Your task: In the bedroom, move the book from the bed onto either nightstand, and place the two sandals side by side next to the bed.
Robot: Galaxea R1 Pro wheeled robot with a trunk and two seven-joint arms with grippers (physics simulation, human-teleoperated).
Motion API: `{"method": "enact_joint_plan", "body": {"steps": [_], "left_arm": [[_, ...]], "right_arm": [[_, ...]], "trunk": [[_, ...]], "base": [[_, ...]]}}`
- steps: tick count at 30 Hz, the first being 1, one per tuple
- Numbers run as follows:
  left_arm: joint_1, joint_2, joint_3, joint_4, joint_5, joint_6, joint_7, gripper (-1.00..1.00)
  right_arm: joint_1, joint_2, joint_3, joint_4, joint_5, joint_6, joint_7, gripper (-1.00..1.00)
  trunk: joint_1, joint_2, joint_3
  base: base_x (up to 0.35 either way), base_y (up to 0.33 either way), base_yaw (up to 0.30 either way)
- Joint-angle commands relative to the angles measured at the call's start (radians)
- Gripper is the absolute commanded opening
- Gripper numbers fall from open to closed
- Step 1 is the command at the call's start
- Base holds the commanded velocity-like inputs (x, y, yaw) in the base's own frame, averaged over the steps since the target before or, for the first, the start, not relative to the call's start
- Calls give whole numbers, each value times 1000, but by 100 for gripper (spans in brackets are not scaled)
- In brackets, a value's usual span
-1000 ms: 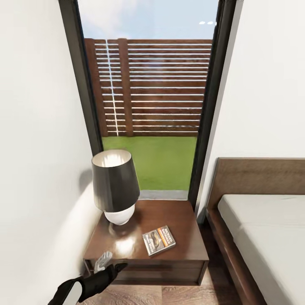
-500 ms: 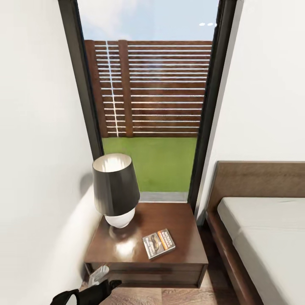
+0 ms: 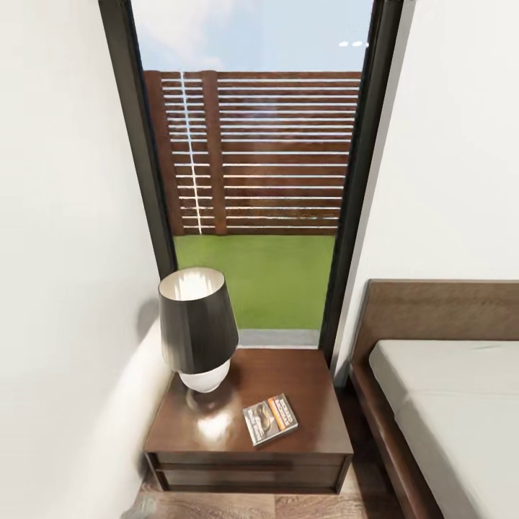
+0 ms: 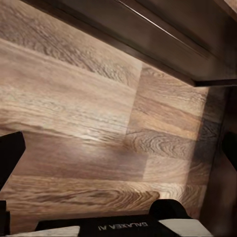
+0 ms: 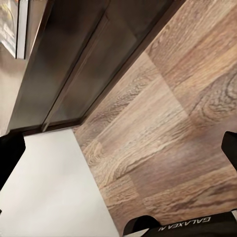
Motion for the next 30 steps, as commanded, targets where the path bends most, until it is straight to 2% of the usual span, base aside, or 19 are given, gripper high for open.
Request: {"method": "enact_joint_plan", "body": {"steps": [1, 5, 9, 17, 20, 25, 30], "left_arm": [[0, 3, 5, 24, -7, -13, -12, 100], [0, 16, 6, 106, -56, -87, -37, 100], [0, 37, 6, 182, -83, -150, -51, 100], [4, 58, 7, 267, -92, -257, -57, 100], [9, 60, 7, 277, -92, -274, -56, 100], [26, 61, 7, 284, -93, -288, -51, 100], [48, 63, 8, 287, -93, -302, -44, 100]], "right_arm": [[-2, 0, 0, 4, -4, 2, 6, 100], [-1, 0, 0, 4, -4, 1, 5, 100], [-1, -2, 1, 4, -3, 1, 5, 100], [-1, -19, 1, 5, 0, 1, 1, 100], [-1, -25, 1, 5, 1, 1, -12, 100], [-1, -28, 2, 5, 4, 1, -62, 100], [-1, -29, 5, 5, 25, 2, -137, 100]], "trunk": [[-4, 7, 2], [-19, 35, 15], [-35, 63, 27], [-65, 119, 52], [-77, 140, 62], [-96, 175, 78], [-115, 210, 93]], "base": [[0, 0, 0], [0, 0, 0], [0, 0, 0], [0, 0, 0], [0, 0, 0], [0, 0, 0], [0, 0, 0]]}}
